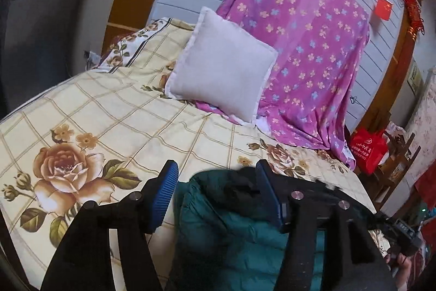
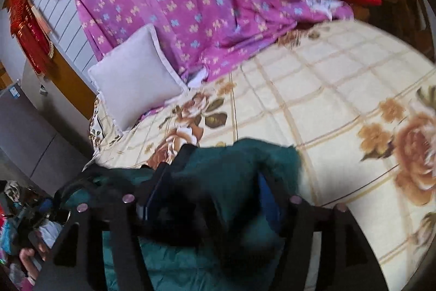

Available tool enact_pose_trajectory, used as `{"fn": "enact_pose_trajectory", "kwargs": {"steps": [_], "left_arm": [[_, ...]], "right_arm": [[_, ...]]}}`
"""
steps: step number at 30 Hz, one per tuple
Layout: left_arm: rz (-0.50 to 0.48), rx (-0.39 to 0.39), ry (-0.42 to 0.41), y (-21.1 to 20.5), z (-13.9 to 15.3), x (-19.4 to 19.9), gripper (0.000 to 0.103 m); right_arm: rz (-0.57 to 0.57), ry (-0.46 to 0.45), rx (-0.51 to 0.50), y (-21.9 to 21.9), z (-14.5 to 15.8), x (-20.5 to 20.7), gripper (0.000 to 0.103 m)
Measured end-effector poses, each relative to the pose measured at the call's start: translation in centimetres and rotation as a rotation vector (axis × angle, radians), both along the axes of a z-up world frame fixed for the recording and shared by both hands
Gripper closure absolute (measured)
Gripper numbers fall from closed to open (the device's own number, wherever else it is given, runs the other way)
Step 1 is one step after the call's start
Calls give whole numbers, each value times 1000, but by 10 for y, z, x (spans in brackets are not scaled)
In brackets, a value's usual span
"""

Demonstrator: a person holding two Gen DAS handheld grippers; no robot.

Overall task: Fold large clothes
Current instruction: 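Grasp the jacket hem with both tools and fold it over toward the collar, then release the folded hem and hold both tools above the jacket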

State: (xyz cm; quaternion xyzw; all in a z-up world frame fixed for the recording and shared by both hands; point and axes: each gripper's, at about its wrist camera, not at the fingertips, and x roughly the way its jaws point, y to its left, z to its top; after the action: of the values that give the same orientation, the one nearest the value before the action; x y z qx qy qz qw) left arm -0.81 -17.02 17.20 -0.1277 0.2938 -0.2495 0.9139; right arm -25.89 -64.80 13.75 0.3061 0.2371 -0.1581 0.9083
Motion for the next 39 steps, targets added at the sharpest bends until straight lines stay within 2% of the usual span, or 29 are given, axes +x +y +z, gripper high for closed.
{"fn": "enact_pose_trajectory", "kwargs": {"steps": [2, 4, 6, 9, 13, 15, 18, 20, 24, 26, 30, 34, 36, 38, 39], "left_arm": [[-15, 22, 8, -8, -3, -8, 64], [-40, 69, 20, -25, -13, -15, 64], [-62, 112, 37, -40, -25, -18, 64], [-61, 213, 61, -71, -49, -14, 64], [4, 337, 77, -92, -75, 11, 64], [9, 367, 129, -98, -89, 29, 64], [7, 327, 176, -96, -105, 48, 59], [6, 300, 175, -95, -109, 52, 58], [13, 328, 154, -100, -113, 48, 58], [12, 339, 148, -100, -111, 46, 58], [11, 346, 142, -101, -110, 47, 58], [19, 369, 136, -103, -110, 45, 57], [20, 379, 136, -105, -110, 46, 57], [19, 381, 139, -105, -110, 47, 57], [20, 382, 143, -105, -110, 48, 57]], "right_arm": [[-29, -34, -61, 11, 14, -14, 27], [-3, -49, -121, 27, 23, -17, 23], [46, 1, -168, 40, 22, -6, 21], [96, 122, -244, 57, 8, 31, 21], [86, 205, -328, 55, -7, 74, 21], [70, 248, -351, 47, -17, 91, 21], [51, 348, -287, 27, -47, 116, 21], [34, 348, -226, 15, -62, 121, 21], [14, 359, -239, 16, -66, 124, 21], [10, 375, -261, 23, -57, 118, 21], [29, 250, -263, 44, -26, 90, 20], [165, 196, -249, 81, -14, 95, 20], [199, 246, -286, 97, -24, 112, 20], [197, 342, -311, 103, -44, 132, 20], [188, 358, -315, 103, -53, 138, 20]]}}
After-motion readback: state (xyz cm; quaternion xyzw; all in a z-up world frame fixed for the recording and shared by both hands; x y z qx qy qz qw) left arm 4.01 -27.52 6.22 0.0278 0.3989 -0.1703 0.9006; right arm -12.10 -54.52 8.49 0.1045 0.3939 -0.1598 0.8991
